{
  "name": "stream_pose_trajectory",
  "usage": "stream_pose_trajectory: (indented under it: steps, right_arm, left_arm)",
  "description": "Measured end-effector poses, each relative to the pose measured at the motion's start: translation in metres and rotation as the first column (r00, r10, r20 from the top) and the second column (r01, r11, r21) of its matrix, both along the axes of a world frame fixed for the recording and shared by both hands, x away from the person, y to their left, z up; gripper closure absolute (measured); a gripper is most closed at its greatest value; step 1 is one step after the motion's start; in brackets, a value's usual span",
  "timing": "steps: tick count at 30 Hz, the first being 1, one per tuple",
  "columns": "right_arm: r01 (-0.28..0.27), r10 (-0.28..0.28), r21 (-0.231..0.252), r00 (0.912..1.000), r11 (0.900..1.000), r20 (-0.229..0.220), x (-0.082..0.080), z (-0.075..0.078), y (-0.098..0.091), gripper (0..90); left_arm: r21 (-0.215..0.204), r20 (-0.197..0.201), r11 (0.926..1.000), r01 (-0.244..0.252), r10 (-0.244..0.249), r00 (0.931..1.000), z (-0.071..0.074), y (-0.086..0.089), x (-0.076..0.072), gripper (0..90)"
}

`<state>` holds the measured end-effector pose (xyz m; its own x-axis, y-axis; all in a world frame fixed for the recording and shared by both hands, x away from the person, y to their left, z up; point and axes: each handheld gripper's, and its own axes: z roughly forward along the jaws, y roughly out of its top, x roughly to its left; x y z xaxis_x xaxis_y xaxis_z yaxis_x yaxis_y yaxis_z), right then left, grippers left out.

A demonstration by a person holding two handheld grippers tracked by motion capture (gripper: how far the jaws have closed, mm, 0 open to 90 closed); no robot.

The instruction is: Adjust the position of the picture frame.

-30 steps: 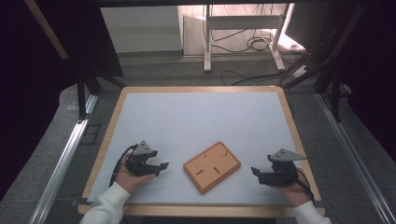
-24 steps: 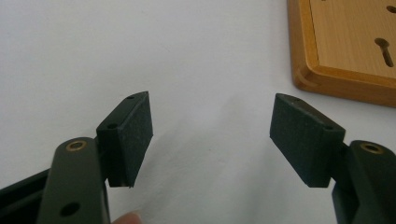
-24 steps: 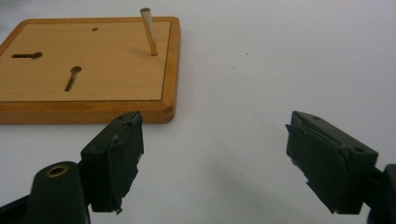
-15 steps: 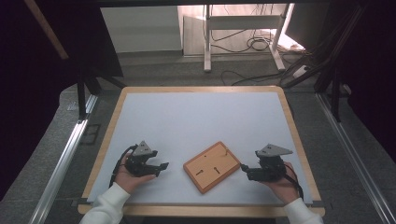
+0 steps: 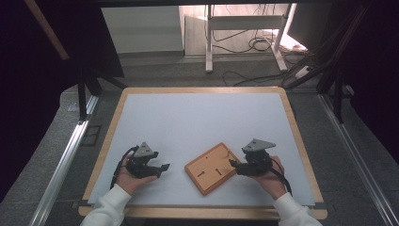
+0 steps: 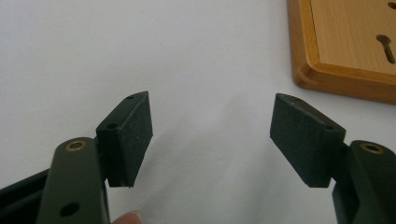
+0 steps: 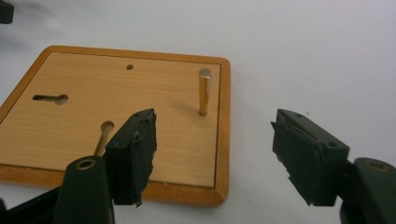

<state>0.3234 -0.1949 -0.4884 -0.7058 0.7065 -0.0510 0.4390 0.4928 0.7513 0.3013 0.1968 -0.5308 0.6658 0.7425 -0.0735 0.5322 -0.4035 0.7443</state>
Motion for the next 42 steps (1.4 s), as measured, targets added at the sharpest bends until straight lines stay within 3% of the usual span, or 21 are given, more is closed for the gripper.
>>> stream_pose_trajectory:
  steps: [11, 14, 20, 23, 32, 42]
  right_arm:
    - [-0.007, 0.006, -0.019, 0.9989, 0.9998, -0.045, 0.02, -0.012, 0.024, 55.8]
    - [-0.021, 0.019, -0.03, 0.9983, 0.9993, -0.055, 0.022, -0.014, 0.027, 58.3]
    - [-0.011, 0.01, -0.056, 0.9994, 0.9984, -0.033, 0.024, -0.016, 0.033, 67.9]
    - [-0.001, 0.0, -0.057, 0.9997, 0.9984, -0.024, 0.026, -0.019, 0.034, 81.9]
    - [0.008, -0.006, 0.035, 0.9982, 0.9993, -0.06, 0.031, -0.02, 0.027, 84.1]
    - [-0.001, 0.005, 0.069, 0.9982, 0.9977, -0.06, 0.033, -0.017, 0.029, 83.9]
  left_arm:
    - [0.007, 0.001, 0.9999, 0.012, -0.012, 0.9999, 0.0, 0.0, 0.0, 29.7]
    - [-0.002, -0.005, 0.9999, 0.011, -0.011, 0.9999, -0.001, 0.0, 0.0, 29.6]
    - [0.011, -0.018, 0.9996, 0.028, -0.027, 0.9995, -0.003, -0.001, 0.001, 29.2]
    - [0.011, -0.019, 0.9995, 0.029, -0.028, 0.9994, -0.003, -0.001, 0.001, 29.2]
    - [0.007, -0.017, 0.9995, 0.03, -0.03, 0.9994, -0.002, 0.0, 0.001, 29.1]
    - [0.012, -0.02, 0.9994, 0.031, -0.031, 0.9993, -0.003, -0.001, 0.003, 29.1]
